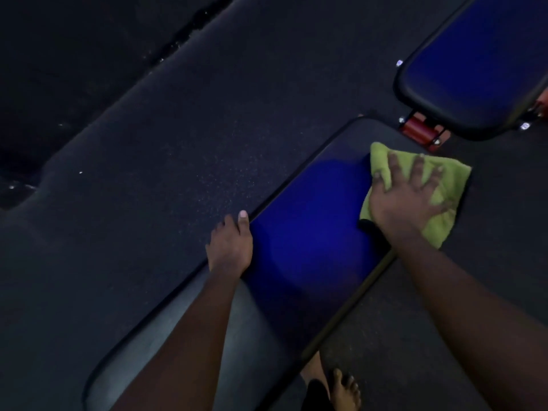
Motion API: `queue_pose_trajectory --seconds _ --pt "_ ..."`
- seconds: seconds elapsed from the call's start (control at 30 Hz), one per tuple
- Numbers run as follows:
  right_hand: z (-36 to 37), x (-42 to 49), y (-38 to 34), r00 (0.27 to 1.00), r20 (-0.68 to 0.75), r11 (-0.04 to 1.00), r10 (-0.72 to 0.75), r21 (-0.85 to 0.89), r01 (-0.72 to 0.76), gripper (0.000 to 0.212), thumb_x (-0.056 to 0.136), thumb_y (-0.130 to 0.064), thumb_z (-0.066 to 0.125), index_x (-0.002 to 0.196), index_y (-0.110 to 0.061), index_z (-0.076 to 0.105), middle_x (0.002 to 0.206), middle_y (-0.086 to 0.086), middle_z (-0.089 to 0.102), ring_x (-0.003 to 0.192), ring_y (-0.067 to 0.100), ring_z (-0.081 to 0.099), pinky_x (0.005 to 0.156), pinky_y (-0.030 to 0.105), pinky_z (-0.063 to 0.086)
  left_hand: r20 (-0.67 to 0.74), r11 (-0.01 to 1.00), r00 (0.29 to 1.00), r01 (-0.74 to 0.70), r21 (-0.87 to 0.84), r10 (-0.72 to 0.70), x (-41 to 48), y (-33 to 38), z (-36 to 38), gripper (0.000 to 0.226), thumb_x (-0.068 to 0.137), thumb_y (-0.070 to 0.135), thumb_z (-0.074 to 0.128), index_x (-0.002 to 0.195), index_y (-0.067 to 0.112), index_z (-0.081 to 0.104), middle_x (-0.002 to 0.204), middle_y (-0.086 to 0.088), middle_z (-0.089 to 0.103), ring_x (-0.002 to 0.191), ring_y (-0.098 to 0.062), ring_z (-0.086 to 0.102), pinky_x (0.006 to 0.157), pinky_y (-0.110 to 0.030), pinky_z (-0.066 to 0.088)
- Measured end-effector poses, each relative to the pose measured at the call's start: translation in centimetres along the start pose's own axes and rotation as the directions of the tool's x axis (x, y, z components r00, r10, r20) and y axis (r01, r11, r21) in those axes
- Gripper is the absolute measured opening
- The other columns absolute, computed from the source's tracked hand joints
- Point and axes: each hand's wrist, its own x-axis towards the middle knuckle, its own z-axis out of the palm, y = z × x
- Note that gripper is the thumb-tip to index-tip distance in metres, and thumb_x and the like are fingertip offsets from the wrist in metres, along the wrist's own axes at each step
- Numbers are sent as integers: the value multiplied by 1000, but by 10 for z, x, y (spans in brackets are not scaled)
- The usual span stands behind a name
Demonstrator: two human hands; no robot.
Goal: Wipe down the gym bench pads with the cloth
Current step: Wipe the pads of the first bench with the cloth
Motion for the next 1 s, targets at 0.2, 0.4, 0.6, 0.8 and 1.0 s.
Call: queue_pose_trajectory --seconds 0.2,0.4,0.6,0.8,1.0 --pt "5 -53 11 995 -4 995 -102 -13 102 58 101 -61 28 157 -51 13 171 -4 2 156 34 -2 108 80 13 232 996 971 -46 -75 62 21 61 -6 68 101 61 11 149 20 39 152 -12 44 139 -32 41 113 -49 29" --pt "-18 71 14 997 75 999 34 -16 -33 64 96 -68 21 157 -50 15 170 1 12 154 37 8 110 79 10 322 1000 947 -4 -9 7 47 66 1 68 102 60 11 153 22 33 158 -9 34 146 -30 31 119 -52 22" --pt "-19 59 0 993 63 990 -98 -93 103 62 99 -59 15 159 -44 16 170 1 15 154 35 13 114 74 12 349 997 936 -12 -72 37 50 64 1 63 103 57 16 154 23 32 160 -4 33 147 -26 29 120 -49 21" --pt "-14 42 -5 957 124 954 -263 -118 277 56 102 -63 19 156 -55 6 171 -4 3 157 31 1 112 75 9 344 1000 939 16 -10 -12 45 68 1 62 103 56 14 153 25 33 157 -5 37 145 -26 33 117 -48 25" --pt "-17 134 -61 961 196 978 -195 -39 206 53 104 -59 16 156 -50 15 170 -7 10 155 28 10 115 72 9 340 1000 940 -17 -4 17 42 69 -1 60 105 53 13 153 24 33 155 -6 39 144 -27 35 116 -45 26"
